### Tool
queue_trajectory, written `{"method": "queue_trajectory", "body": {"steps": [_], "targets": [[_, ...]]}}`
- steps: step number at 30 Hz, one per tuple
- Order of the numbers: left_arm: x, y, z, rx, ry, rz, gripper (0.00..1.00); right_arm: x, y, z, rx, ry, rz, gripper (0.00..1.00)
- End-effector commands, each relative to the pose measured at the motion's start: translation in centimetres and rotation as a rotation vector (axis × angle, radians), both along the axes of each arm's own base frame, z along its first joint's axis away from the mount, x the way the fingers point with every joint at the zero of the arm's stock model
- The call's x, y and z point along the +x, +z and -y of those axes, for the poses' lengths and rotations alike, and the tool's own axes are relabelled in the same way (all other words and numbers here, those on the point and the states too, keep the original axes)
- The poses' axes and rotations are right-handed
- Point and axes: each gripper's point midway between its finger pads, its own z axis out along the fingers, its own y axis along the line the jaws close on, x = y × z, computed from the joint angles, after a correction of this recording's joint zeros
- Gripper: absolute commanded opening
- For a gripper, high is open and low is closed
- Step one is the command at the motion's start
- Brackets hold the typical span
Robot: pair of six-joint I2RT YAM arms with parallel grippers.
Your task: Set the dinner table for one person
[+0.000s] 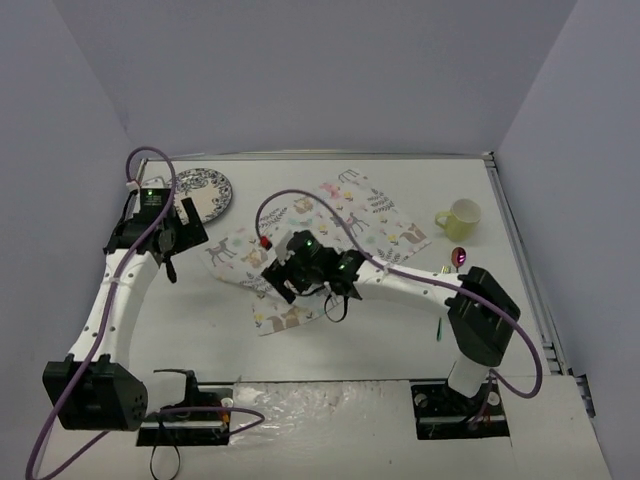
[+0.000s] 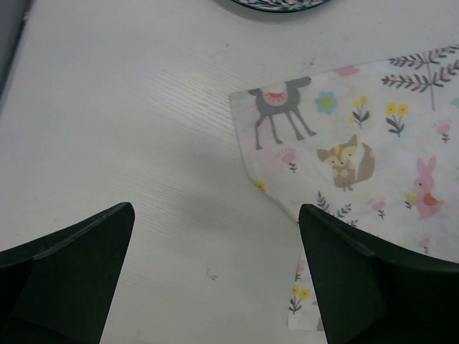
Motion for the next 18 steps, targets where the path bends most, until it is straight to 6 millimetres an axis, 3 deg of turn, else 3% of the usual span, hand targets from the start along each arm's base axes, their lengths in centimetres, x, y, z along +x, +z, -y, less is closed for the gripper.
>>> {"method": "queue_trajectory", "body": {"steps": [1, 4, 6, 13, 18], "targets": [[-1.2, 0.9, -4.3, 0.09, 0.135, 0.064, 0.97, -3.9, -0.8, -3.3, 0.002, 0.102, -0.004, 0.73], [-1.6, 0.2, -5.3, 0.099, 0.185, 0.087, 0.97, -6.5, -1.7, -5.4, -0.012, 0.161, -0.005, 0.71], [-1.7, -0.3, -5.6, 0.11, 0.197, 0.086, 0.97, -7.0, -2.7, -6.1, -0.029, 0.176, -0.006, 0.7], [-2.4, -0.5, -6.6, 0.144, 0.227, 0.079, 0.97, -7.1, -6.3, -7.2, -0.096, 0.189, -0.023, 0.62], [-2.2, -0.8, -6.4, 0.137, 0.22, 0.068, 0.97, -6.9, -7.9, -6.7, -0.135, 0.176, -0.023, 0.53]]}}
